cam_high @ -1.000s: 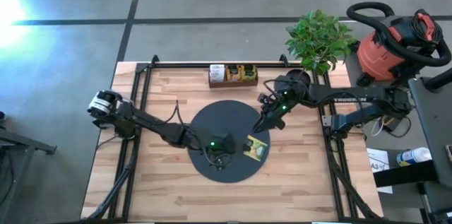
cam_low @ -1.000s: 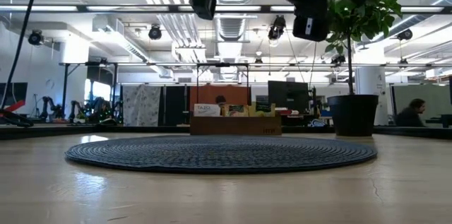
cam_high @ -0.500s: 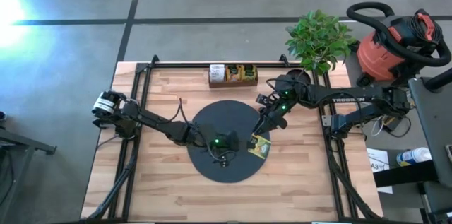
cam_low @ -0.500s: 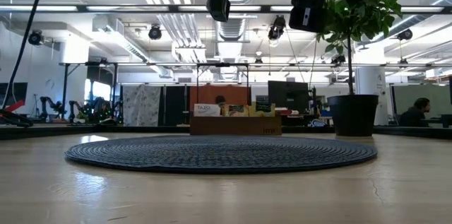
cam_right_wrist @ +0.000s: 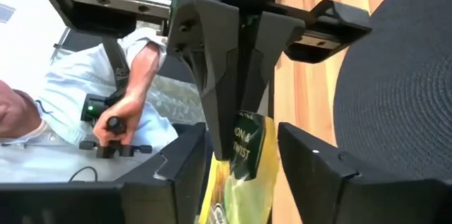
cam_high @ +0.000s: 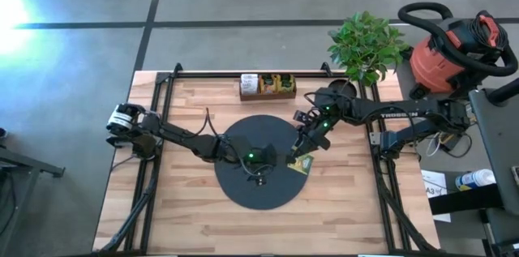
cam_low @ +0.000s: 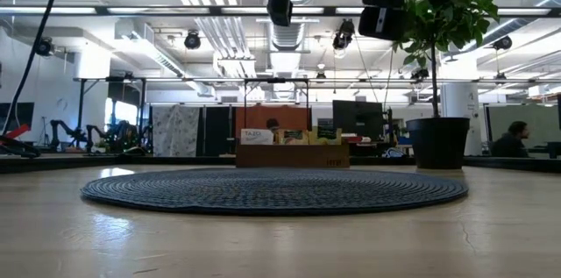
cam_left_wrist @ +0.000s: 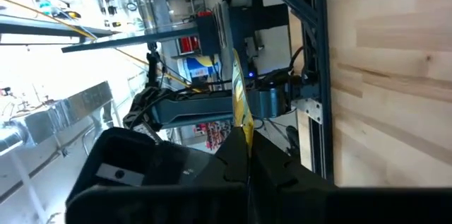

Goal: Pick & Place Tea
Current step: Put the green tea bag into the right section of the wooden organizer

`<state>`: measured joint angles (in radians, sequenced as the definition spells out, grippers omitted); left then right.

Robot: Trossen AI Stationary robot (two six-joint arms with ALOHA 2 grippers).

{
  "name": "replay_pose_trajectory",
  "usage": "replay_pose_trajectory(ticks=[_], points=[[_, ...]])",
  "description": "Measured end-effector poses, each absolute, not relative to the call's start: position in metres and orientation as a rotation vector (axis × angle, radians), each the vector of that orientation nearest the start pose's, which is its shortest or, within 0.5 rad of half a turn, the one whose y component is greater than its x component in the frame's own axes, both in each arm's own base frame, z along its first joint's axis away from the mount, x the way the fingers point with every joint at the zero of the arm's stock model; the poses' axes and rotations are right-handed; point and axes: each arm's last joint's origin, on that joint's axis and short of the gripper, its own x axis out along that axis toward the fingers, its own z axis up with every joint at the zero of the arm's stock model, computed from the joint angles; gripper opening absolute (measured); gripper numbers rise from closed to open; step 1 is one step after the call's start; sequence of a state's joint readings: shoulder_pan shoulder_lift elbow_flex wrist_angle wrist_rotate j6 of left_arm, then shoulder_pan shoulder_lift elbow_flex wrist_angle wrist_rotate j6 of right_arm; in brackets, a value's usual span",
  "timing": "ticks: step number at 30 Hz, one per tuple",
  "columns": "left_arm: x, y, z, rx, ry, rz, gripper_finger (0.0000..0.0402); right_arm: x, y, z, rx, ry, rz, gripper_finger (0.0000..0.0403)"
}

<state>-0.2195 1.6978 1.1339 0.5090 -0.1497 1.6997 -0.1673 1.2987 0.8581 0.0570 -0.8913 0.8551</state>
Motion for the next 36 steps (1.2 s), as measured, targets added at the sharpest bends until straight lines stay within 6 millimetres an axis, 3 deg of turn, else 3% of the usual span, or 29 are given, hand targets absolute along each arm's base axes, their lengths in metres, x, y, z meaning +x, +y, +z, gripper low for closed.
replay_pose_trajectory(ticks=[16, 23, 31, 36], points=[[0.3796, -0.0803, 0.2773, 1.634, -0.002, -0.097, 0.0, 0.2772, -0.024, 0.2737, 0.985, 0.628, 0.541, 0.0014], [0.3796, -0.0796, 0.2762, 1.498, 0.031, -0.083, 0.0009, 0.2771, -0.0242, 0.2738, 0.974, 0.622, 0.536, 0.0009], [0.379, -0.0805, 0.2749, 1.413, 0.062, -0.064, 0.0101, 0.2775, -0.0249, 0.2739, 0.969, 0.611, 0.514, 0.0009], [0.3784, -0.0788, 0.2756, 1.307, 0.124, 0.028, 0.0132, 0.278, -0.026, 0.2734, 0.957, 0.597, 0.478, 0.0008]])
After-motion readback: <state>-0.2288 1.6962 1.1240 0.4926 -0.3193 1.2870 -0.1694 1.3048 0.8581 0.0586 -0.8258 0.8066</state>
